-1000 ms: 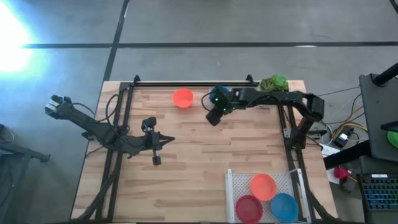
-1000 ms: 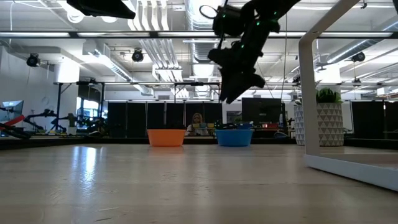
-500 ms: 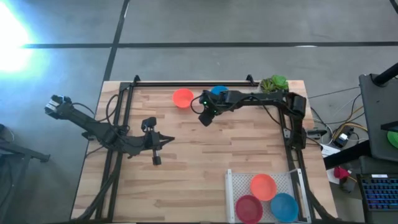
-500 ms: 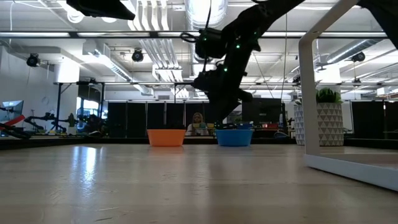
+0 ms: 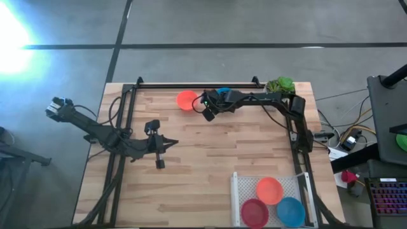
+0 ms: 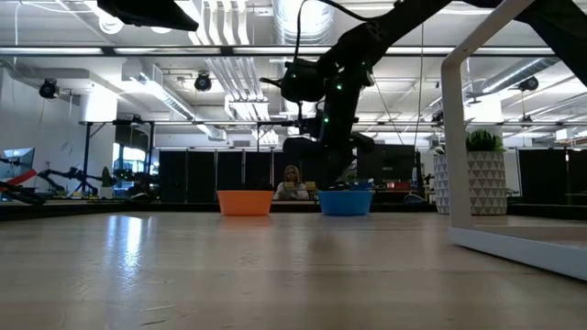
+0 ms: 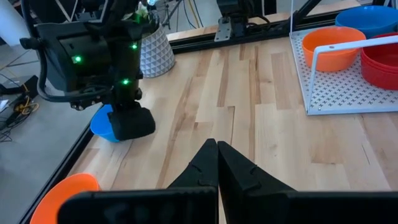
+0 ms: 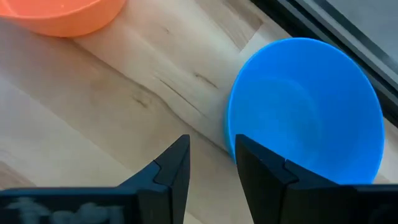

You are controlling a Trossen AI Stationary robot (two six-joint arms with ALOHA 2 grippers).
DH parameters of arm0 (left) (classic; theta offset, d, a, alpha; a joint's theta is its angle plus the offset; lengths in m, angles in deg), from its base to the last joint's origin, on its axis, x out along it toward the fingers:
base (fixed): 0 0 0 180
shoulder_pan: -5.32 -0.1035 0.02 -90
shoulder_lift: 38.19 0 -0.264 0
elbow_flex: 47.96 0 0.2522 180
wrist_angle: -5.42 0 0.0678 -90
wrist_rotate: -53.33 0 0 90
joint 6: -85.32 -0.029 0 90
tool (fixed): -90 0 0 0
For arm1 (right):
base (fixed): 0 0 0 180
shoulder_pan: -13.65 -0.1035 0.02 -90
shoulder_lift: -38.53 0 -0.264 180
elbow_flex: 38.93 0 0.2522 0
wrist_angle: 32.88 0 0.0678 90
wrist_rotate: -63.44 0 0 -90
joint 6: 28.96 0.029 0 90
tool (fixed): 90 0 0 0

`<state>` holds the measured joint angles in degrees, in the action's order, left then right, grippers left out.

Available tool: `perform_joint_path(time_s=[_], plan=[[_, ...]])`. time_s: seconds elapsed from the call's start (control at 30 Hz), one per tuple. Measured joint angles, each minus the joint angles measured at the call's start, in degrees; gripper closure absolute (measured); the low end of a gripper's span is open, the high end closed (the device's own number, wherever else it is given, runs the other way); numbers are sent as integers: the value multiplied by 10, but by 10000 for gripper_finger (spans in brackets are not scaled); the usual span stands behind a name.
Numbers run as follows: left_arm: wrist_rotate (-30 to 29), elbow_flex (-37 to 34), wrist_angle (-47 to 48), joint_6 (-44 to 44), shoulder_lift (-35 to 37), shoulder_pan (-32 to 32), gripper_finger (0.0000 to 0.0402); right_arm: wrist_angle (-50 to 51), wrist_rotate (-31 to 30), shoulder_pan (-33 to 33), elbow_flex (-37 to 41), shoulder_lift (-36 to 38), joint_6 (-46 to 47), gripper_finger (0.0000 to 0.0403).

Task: Pick & Place Mini bowls
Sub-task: Stack the blue bowl on top of the blue bowl on the shelf

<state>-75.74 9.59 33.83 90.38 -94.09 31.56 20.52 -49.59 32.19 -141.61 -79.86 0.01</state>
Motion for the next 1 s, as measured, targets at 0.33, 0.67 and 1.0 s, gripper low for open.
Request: perform_joint_path(time_s=[0.33,0.67,1.0], plan=[[0,0,0,6,0,0,402,6,-27,13,2,2,9,278],[0,0,2,10,0,0,402,5,-27,10,2,2,-3,288],[0,0,2,10,0,0,402,4,-25,-13,2,2,-39,292]])
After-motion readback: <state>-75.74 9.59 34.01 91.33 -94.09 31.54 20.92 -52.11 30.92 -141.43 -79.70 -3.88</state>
